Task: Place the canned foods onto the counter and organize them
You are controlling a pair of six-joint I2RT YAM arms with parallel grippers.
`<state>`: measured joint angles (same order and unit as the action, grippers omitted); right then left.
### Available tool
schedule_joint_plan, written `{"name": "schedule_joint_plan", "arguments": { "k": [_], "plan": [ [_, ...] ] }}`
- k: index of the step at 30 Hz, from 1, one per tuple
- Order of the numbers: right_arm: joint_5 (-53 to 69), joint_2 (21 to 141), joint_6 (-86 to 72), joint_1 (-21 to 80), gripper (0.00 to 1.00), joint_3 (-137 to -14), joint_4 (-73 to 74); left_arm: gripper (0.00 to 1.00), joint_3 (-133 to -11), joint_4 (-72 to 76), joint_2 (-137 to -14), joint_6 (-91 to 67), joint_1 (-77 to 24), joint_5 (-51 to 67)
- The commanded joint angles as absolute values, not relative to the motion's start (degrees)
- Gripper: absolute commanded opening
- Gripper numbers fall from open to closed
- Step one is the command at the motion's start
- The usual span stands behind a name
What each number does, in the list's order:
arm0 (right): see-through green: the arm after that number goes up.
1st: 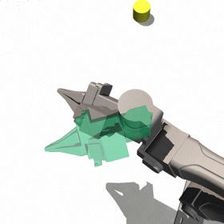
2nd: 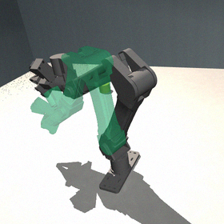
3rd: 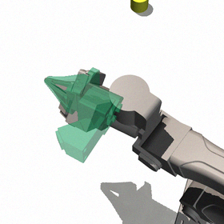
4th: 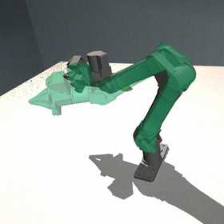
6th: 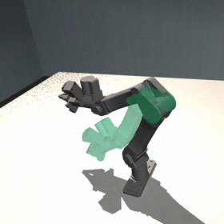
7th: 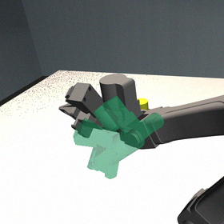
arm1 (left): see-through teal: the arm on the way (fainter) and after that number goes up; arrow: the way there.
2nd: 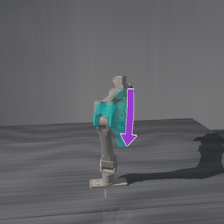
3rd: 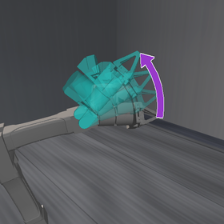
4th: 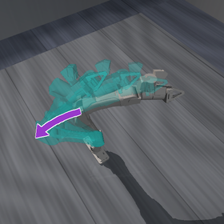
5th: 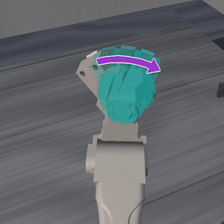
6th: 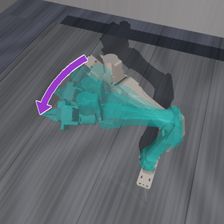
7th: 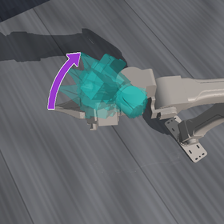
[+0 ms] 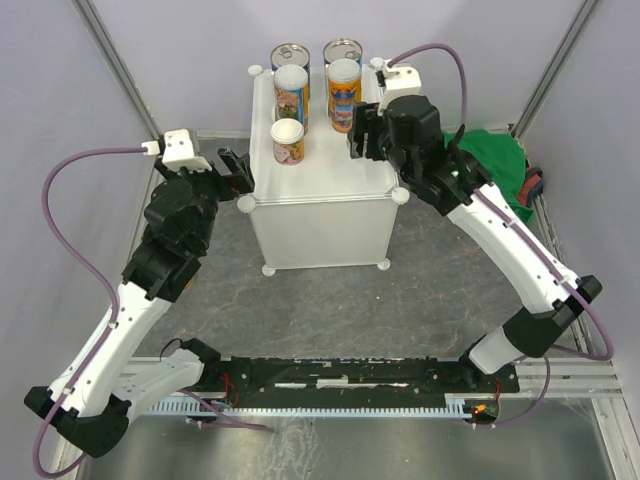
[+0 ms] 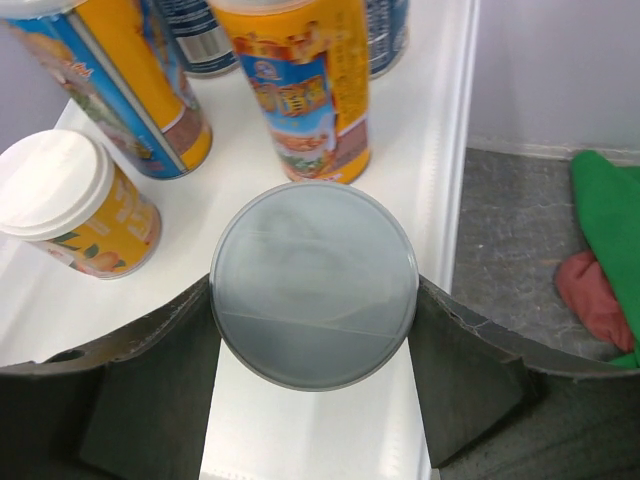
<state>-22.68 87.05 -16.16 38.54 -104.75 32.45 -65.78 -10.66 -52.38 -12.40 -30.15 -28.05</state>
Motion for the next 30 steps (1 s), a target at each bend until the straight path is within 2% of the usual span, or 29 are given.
{"name": "schedule_joint_plan", "arguments": {
  "k": [1,22,28,30],
  "plan": [
    [-23.80,89.23,-14.18,40.31,0.10,-111.49,30.46,0.95,-65.09,-8.21,-51.02,-13.80,-30.37,-27.42],
    [-23.10,98.84,-14.28,41.41,0.11,-119.16,35.30,0.95,-62.42,-8.37,-49.05,-13.19,-30.38,-27.69],
    [-23.53,100.26,-14.32,41.40,0.19,-119.60,36.51,0.95,-62.49,-8.44,-49.38,-13.01,-30.33,-27.80],
    [-23.58,100.44,-14.41,41.40,0.27,-119.41,36.77,0.95,-62.33,-8.55,-49.37,-13.01,-30.32,-27.91]
  ]
}}
